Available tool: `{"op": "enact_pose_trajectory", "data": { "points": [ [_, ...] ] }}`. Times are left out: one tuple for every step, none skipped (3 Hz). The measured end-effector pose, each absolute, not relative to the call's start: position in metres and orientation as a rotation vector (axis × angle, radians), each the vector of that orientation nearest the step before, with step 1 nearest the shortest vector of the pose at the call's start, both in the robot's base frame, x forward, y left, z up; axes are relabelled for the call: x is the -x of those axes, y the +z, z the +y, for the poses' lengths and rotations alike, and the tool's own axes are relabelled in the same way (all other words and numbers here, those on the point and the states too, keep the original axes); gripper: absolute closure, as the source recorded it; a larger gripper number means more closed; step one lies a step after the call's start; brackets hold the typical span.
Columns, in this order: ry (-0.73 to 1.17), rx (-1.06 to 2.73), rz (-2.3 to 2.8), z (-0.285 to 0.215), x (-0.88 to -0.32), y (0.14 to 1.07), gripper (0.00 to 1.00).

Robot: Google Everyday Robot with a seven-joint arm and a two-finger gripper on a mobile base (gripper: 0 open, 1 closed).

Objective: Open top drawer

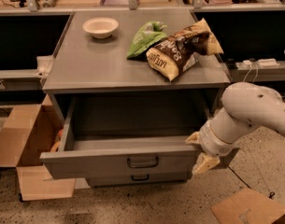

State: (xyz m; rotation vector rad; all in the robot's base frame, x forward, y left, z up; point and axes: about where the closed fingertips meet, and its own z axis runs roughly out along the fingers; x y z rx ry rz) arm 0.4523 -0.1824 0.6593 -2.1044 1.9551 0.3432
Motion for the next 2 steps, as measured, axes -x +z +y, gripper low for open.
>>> {"op": "enact_pose_trajectory", "data": {
  "points": [
    [0.339, 2.114, 1.926, -0.1822, -0.437, 0.6667, 0.67],
    [0.338, 2.114, 1.926, -0.1826, -0.4364, 0.6669, 0.57]
  ]
}}
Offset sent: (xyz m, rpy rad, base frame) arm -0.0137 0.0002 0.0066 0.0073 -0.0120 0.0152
